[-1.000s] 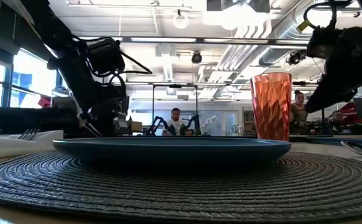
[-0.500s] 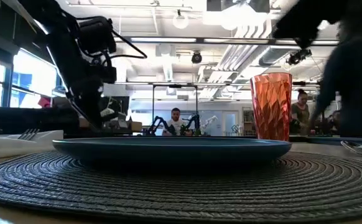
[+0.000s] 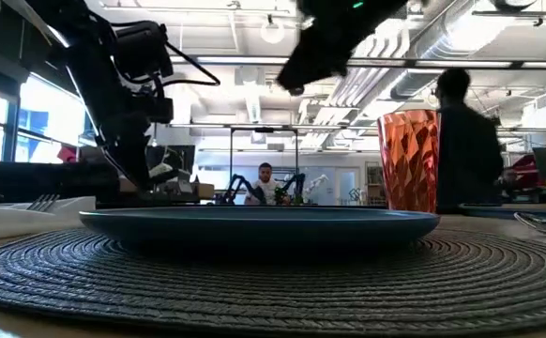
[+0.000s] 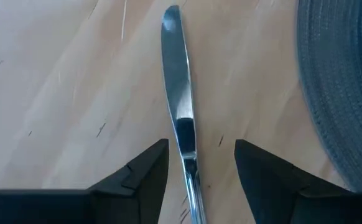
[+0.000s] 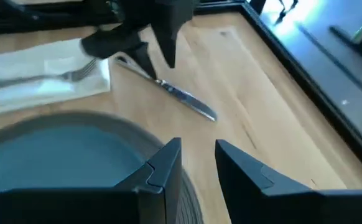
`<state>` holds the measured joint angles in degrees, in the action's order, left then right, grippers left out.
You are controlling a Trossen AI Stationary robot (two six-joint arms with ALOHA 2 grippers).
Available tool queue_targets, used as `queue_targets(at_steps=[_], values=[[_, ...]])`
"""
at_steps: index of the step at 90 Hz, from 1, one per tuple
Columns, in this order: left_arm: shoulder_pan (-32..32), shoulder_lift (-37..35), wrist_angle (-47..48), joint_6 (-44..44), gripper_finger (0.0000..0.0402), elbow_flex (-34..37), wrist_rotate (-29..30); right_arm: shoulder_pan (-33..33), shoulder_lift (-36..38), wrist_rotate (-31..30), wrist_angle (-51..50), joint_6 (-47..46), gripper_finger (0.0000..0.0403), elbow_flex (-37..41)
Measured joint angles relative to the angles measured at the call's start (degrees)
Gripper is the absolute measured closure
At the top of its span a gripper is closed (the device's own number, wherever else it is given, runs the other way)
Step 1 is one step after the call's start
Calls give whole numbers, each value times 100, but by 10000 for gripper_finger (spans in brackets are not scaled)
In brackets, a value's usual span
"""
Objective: Set table place
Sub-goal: Put the silver table knife to the right of the gray table mat
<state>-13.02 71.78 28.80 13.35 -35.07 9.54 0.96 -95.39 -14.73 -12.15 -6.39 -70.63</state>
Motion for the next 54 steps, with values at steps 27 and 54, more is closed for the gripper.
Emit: queue_targets(at_steps=[27, 54], values=[[-2, -4, 441, 153, 232, -2, 328, 681, -2230, 784, -21, -190, 320, -1697], [0, -6, 330, 439, 232, 555, 303, 880, -3463, 1050, -257, -750, 320, -2855]])
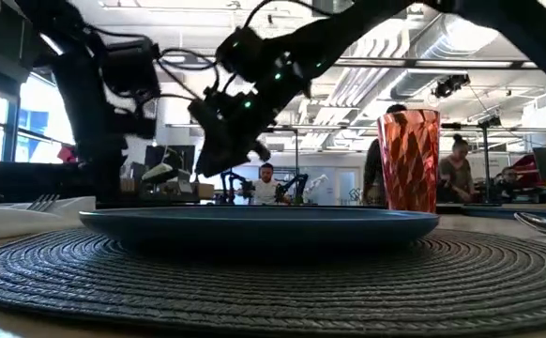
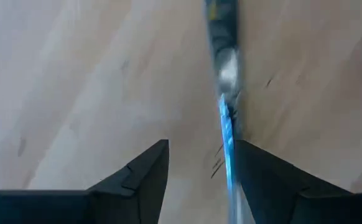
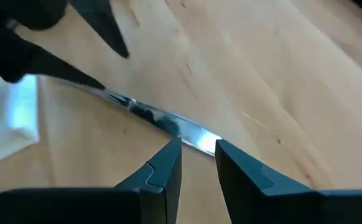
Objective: Set table place
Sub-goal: Put the silver table knife to the right of the gray table mat
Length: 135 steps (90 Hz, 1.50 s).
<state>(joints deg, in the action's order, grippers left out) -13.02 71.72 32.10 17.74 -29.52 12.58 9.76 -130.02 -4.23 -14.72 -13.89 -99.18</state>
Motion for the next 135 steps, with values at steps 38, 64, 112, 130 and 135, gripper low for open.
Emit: queue_targets(at_steps=[38, 64, 112, 130, 135], values=[[-2, 22, -1261, -44, 232, 382, -608, 2, -213, -26, -110, -170, 320, -38], [0, 44, -1585, -63, 232, 378, -694, 29, -260, 149, -284, -124, 320, -31], [0, 68, -1722, -140, 232, 467, -455, -261, -255, 260, -1115, -48, 320, -28], [-3, 63, -2190, -30, 232, 699, -694, -96, -342, 123, -1001, 46, 320, -34], [-4, 62, -2222, 1, 232, 726, -705, -36, -432, 116, -891, 42, 320, -55]])
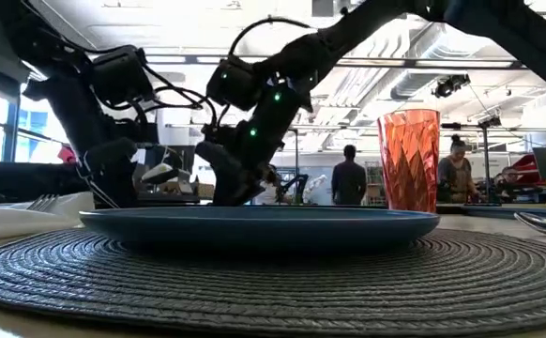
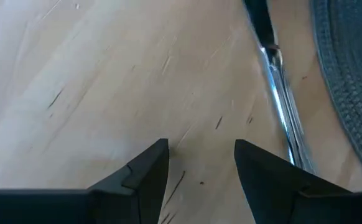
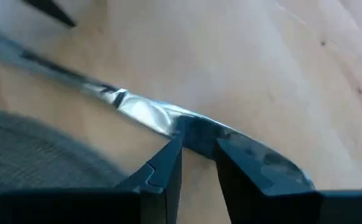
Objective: Set table place
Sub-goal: Put the silver table knife to the right of the gray table mat
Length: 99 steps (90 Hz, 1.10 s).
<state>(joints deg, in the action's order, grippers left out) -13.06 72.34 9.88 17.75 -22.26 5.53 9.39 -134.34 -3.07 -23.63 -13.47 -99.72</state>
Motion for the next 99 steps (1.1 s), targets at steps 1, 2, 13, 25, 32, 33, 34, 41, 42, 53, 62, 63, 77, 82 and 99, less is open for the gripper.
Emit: queue_targets(at_steps=[1, 2, 13, 25, 32, 33, 34, 41, 42, 53, 62, 63, 77, 82, 99], values=[[0, 0, -1, 1, 232, 0, -2, 11, -18, 0, 16, -6, 320, -2], [0, 0, -3, 1, 232, 0, -4, 20, -34, 0, 29, -11, 320, -2], [0, 0, -81, -6, 232, 4, -18, 135, -139, 3, 342, -88, 320, -12], [2, 4, -230, -27, 231, 4, -80, 181, -162, -38, 581, 18, 320, -2], [2, 4, -404, -8, 231, 4, -156, 194, -169, -33, 570, 101, 320, -26], [2, 4, -434, 0, 231, 4, -172, 198, -169, -33, 571, 124, 320, -26], [2, 4, -463, -1, 231, 4, -191, 201, -169, -33, 572, 144, 320, -26], [2, 4, -671, 3, 231, 4, -253, 223, -171, -11, 570, 199, 320, -26], [2, 4, -701, 3, 231, 4, -255, 225, -171, -11, 570, 204, 320, -26], [-14, 4, -831, -19, 231, -32, -184, 235, -173, -13, 566, 334, 320, -26], [-164, 1, -827, 101, 231, -237, -67, 228, -176, -13, 566, 345, 320, -26], [-184, 0, -837, 123, 231, -255, -60, 223, -176, -13, 566, 345, 320, -26], [-536, 10, -843, 253, 231, -306, -77, 207, -176, -15, 566, 355, 320, -26], [-676, 49, -837, 215, 231, -276, -145, 207, -178, -20, 563, 425, 320, -26], [-898, 427, -859, 209, 231, -92, -341, 205, -193, -37, 815, 496, 320, -15]])
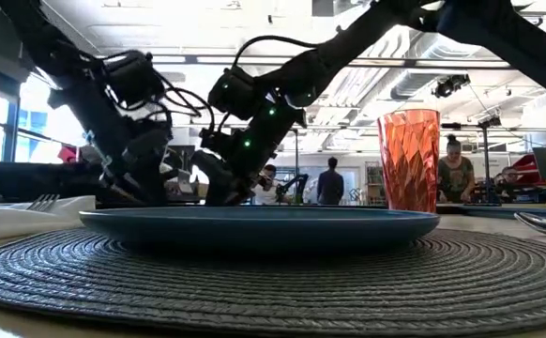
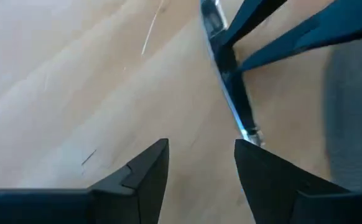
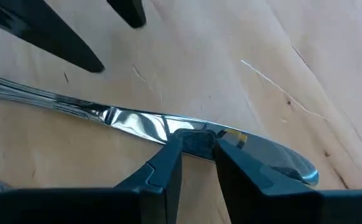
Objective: Set table place
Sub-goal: Put the silver table knife to the right of the gray table mat
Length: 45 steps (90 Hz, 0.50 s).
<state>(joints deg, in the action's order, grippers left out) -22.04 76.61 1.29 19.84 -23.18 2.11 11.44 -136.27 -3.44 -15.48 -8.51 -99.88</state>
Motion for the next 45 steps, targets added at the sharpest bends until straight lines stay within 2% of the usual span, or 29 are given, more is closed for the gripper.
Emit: queue_targets(at_steps=[20, 32, 45], values=[[10, 327, -169, -64, 231, 15, 42, 87, 250, 37, -262, 26, 320, -26], [10, 296, -191, -114, 231, 22, 26, 111, 612, 32, -927, 107, 320, -60], [10, 298, -169, -151, 231, 26, 8, 100, 469, -54, -1678, 87, 320, -35]])
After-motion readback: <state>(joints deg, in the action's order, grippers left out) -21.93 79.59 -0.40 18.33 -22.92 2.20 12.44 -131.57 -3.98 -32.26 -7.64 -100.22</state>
